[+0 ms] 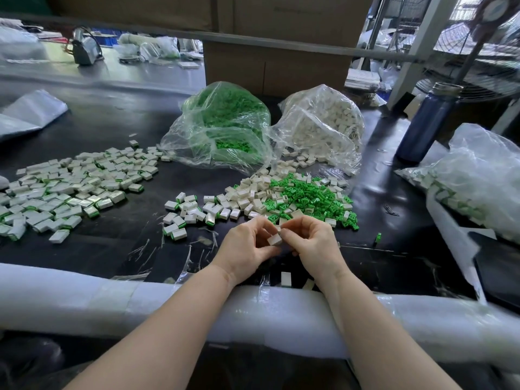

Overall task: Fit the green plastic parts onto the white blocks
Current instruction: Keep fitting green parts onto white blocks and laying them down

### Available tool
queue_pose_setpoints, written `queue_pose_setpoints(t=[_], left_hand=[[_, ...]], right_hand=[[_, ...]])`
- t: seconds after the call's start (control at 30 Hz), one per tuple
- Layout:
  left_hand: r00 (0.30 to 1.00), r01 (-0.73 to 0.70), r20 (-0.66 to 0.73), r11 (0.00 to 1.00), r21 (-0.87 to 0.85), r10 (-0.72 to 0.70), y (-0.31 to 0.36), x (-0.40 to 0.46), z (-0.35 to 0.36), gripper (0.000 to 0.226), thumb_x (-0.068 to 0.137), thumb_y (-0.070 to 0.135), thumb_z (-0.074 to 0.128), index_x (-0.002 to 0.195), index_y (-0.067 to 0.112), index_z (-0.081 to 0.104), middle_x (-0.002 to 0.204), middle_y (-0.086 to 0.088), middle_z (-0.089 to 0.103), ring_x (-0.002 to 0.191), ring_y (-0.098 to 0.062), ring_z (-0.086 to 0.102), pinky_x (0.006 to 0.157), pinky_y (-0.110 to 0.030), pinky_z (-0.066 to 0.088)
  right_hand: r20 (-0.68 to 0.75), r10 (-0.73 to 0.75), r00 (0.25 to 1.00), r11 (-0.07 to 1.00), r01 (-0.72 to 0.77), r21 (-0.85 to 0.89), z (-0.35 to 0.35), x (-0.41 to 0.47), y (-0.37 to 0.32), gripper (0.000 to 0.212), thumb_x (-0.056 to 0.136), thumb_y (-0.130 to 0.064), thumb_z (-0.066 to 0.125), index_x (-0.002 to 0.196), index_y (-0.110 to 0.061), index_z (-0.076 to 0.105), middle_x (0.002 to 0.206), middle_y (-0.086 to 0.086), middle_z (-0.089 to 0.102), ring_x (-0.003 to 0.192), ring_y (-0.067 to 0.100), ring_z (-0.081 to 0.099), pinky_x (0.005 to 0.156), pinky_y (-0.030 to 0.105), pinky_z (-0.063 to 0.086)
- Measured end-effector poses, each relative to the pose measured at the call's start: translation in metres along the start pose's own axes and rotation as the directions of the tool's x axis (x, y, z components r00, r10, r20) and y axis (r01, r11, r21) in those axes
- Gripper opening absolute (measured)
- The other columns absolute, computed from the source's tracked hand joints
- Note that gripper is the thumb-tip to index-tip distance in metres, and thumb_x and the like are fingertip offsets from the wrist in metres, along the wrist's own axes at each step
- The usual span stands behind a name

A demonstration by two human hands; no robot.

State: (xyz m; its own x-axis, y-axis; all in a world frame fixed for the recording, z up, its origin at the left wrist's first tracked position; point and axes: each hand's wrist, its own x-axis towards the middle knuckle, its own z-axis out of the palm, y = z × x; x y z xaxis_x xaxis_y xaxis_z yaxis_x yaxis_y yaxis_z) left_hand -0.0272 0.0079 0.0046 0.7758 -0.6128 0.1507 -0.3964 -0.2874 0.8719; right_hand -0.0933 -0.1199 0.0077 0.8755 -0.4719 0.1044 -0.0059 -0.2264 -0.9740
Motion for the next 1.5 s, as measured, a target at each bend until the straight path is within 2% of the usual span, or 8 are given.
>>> queue_pose_setpoints(t=[0.1, 0.27, 0.6, 0.87, 1.0, 1.17, 1.3, 1.5], left_hand=[[1.000, -0.015, -0.020, 1.000, 0.004, 0.015, 0.0001, 0.0007, 0.0003, 0.008, 0.084, 0.017, 0.067, 0.093, 0.016, 0.067, 0.085, 0.001, 0.069, 0.080, -0.012, 0.063, 0.078, -0.019, 0.050], [0.999, 0.039, -0.003, 0.998, -0.046, -0.040, 0.0016, 0.0015, -0.0014, 0.018, 0.090, 0.016, 0.059, 0.104, 0.010, 0.069, 0.094, -0.003, 0.071, 0.092, -0.015, 0.064, 0.088, -0.025, 0.049], [0.999, 0.029, 0.018, 0.998, 0.053, -0.030, -0.0004, 0.0004, -0.0011, 0.017, 0.089, 0.016, 0.061, 0.102, 0.011, 0.071, 0.092, -0.001, 0.071, 0.089, -0.012, 0.064, 0.086, -0.022, 0.048], [1.000, -0.022, 0.004, 0.993, 0.119, 0.022, -0.0017, 0.0005, -0.0002, 0.016, 0.089, 0.015, 0.061, 0.100, 0.011, 0.072, 0.089, 0.001, 0.069, 0.086, -0.011, 0.062, 0.082, -0.017, 0.045], [1.000, -0.029, -0.010, 0.997, 0.076, 0.030, 0.0001, 0.0012, 0.0006, 0.017, 0.085, 0.018, 0.066, 0.101, 0.014, 0.070, 0.089, 0.001, 0.071, 0.084, -0.011, 0.064, 0.081, -0.020, 0.048], [0.999, -0.018, -0.026, 0.997, 0.077, 0.020, -0.0009, 0.0017, 0.0003, 0.019, 0.080, 0.015, 0.071, 0.093, 0.019, 0.058, 0.076, 0.010, 0.058, 0.067, -0.001, 0.053, 0.067, -0.008, 0.042], [0.999, -0.027, -0.033, 0.999, 0.017, 0.028, -0.0009, 0.0022, 0.0005, 0.006, 0.088, 0.017, 0.062, 0.093, 0.019, 0.064, 0.083, 0.007, 0.064, 0.078, -0.007, 0.059, 0.074, -0.012, 0.045], [1.000, 0.000, -0.014, 0.999, -0.039, 0.000, -0.0006, 0.0027, -0.0016, 0.016, 0.089, 0.019, 0.060, 0.099, 0.013, 0.071, 0.085, 0.006, 0.068, 0.082, -0.003, 0.061, 0.076, -0.009, 0.044]], right_hand=[[0.019, 0.006, 1.000, 0.998, -0.007, 0.057, -0.0013, -0.0007, -0.0004, 0.013, 0.082, -0.004, 0.067, 0.077, -0.016, 0.067, 0.066, -0.002, 0.065, 0.054, 0.000, 0.057, 0.052, 0.015, 0.045], [-0.004, 0.014, 1.000, 0.999, -0.014, 0.049, -0.0008, 0.0008, 0.0009, 0.015, 0.083, -0.007, 0.067, 0.071, -0.015, 0.065, 0.061, -0.001, 0.062, 0.052, 0.005, 0.051, 0.051, 0.017, 0.046], [0.067, 0.053, 0.996, 0.998, -0.050, -0.039, 0.0011, 0.0017, 0.0022, 0.021, 0.086, -0.007, 0.063, 0.066, -0.014, 0.061, 0.052, -0.002, 0.052, 0.048, 0.008, 0.043, 0.048, 0.018, 0.039], [0.050, 0.024, 0.998, 0.989, -0.016, -0.147, 0.0015, 0.0021, 0.0037, 0.024, 0.086, -0.011, 0.064, 0.065, -0.021, 0.060, 0.056, -0.005, 0.055, 0.053, 0.008, 0.049, 0.060, 0.027, 0.043], [-0.012, -0.009, 1.000, 0.998, 0.008, -0.059, 0.0024, 0.0018, 0.0029, 0.017, 0.083, -0.009, 0.067, 0.071, -0.020, 0.063, 0.063, -0.002, 0.063, 0.054, 0.004, 0.057, 0.054, 0.016, 0.045], [0.006, -0.003, 1.000, 1.000, 0.003, 0.028, 0.0002, -0.0001, 0.0018, 0.017, 0.082, -0.004, 0.068, 0.078, -0.020, 0.065, 0.066, 0.004, 0.065, 0.054, 0.003, 0.058, 0.051, 0.013, 0.044], [0.018, -0.007, 1.000, 0.998, 0.005, 0.064, -0.0006, 0.0004, 0.0008, 0.013, 0.082, -0.004, 0.067, 0.079, -0.016, 0.068, 0.071, 0.002, 0.068, 0.059, 0.001, 0.059, 0.052, 0.012, 0.044], [-0.009, 0.000, 1.000, 0.997, 0.000, 0.078, -0.0005, 0.0006, 0.0018, 0.013, 0.082, -0.007, 0.068, 0.072, -0.015, 0.066, 0.061, -0.003, 0.061, 0.053, 0.001, 0.052, 0.049, 0.015, 0.044]])
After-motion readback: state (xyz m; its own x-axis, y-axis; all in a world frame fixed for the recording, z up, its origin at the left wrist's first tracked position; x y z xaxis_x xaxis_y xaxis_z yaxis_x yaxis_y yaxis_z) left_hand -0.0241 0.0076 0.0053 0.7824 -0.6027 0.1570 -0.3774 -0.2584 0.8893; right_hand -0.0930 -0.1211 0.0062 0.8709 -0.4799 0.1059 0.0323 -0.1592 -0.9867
